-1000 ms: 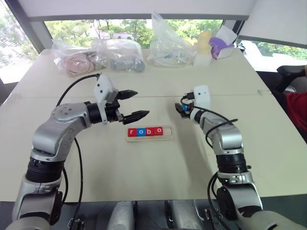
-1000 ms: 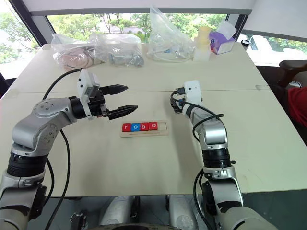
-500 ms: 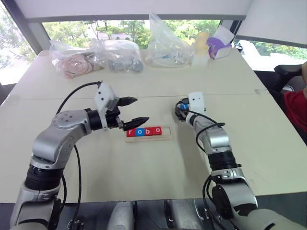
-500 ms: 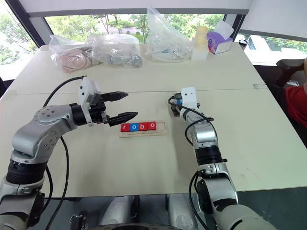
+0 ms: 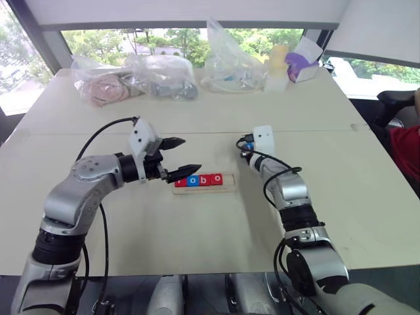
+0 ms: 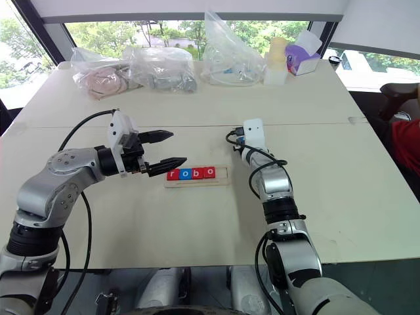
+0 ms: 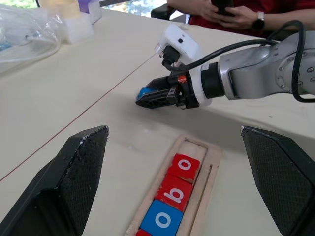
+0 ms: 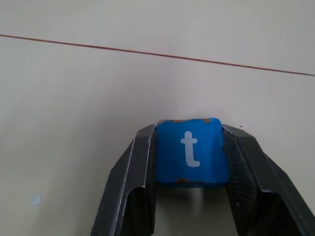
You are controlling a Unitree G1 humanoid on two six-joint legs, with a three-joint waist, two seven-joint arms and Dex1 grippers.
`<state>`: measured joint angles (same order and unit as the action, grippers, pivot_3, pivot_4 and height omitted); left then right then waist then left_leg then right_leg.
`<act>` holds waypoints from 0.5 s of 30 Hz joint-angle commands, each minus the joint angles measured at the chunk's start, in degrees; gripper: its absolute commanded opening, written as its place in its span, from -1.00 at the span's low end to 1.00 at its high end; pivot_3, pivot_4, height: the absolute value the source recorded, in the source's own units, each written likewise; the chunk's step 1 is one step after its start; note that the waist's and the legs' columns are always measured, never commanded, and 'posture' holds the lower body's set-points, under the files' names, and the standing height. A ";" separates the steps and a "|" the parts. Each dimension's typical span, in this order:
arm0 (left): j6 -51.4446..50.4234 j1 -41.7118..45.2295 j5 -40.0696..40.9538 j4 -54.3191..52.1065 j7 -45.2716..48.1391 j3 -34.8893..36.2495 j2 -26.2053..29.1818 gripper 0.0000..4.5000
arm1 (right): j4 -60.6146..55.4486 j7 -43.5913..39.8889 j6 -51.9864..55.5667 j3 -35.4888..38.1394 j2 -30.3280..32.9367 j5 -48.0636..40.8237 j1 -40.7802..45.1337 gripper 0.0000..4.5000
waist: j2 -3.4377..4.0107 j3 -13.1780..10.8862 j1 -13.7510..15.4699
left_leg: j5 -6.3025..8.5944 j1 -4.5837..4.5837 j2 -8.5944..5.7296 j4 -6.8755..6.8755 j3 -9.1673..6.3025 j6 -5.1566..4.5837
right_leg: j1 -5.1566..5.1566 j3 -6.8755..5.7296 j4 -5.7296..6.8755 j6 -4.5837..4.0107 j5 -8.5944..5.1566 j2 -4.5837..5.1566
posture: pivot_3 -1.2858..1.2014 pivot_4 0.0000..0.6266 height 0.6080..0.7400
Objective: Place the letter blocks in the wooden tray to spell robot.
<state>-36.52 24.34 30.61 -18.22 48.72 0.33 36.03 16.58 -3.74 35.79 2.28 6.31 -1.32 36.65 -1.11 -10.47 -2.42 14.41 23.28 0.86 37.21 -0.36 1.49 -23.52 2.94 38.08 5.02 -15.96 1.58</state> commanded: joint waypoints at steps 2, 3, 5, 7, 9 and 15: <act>1.34 -1.01 -0.25 -3.08 3.44 -2.10 1.94 1.00 | -19.58 0.51 11.34 1.40 1.28 -1.01 -5.80 -0.45 | 0.01 -0.01 0.06 | 0.00 0.13 -0.02 -0.04 -0.01 0.00 | -0.15 0.00 -0.02 0.00 0.00 0.03 | 0.03 -0.52 0.92; 1.37 -1.22 -0.46 -3.37 4.17 -2.86 2.42 1.00 | -24.00 0.77 14.34 1.92 1.30 -1.21 -7.26 -0.45 | 0.02 -0.01 0.06 | 0.00 0.15 -0.01 -0.06 0.00 0.00 | -0.17 0.00 -0.03 0.00 0.00 0.03 | 0.03 -0.52 0.92; 1.73 -1.45 -1.41 -3.46 5.41 -4.75 3.07 1.00 | -31.38 1.24 19.97 2.67 1.04 -1.46 -9.81 -0.45 | 0.02 -0.01 0.05 | 0.00 0.22 -0.02 -0.07 0.01 0.00 | -0.24 0.01 -0.03 0.00 -0.01 0.06 | 0.03 -0.52 0.92; 1.94 -1.45 -1.93 -3.63 6.29 -6.73 2.86 1.00 | -38.97 2.55 26.54 4.11 0.01 -1.50 -12.32 -0.45 | 0.02 -0.01 -0.01 | 0.00 0.20 -0.02 -0.06 0.01 0.00 | -0.24 0.01 -0.01 0.00 0.00 0.05 | 0.03 -0.52 0.92; 2.54 -1.19 -2.43 -3.44 7.41 -8.78 2.33 1.00 | -46.91 4.12 33.60 5.89 -1.55 -1.33 -14.84 -0.45 | 0.02 -0.01 -0.01 | 0.00 0.14 0.01 -0.05 0.01 0.01 | -0.21 0.01 0.01 -0.01 -0.01 0.01 | 0.03 -0.52 0.92; 4.76 1.55 -4.05 0.19 9.69 -12.04 -0.10 1.00 | -55.09 5.49 43.50 6.93 -3.81 -1.01 -18.06 -0.45 | 0.02 -0.01 -0.04 | -0.01 0.13 0.01 -0.04 0.03 0.00 | -0.21 0.01 0.00 -0.02 -0.02 -0.04 | 0.03 -0.52 0.92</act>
<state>-33.51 24.60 27.06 -18.06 57.60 -11.18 36.38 -35.65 1.13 77.61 8.48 3.21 -2.39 18.48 -1.09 -10.48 -2.46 14.40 23.41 0.87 37.18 -0.34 1.49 -23.72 2.95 38.08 5.00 -15.98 1.54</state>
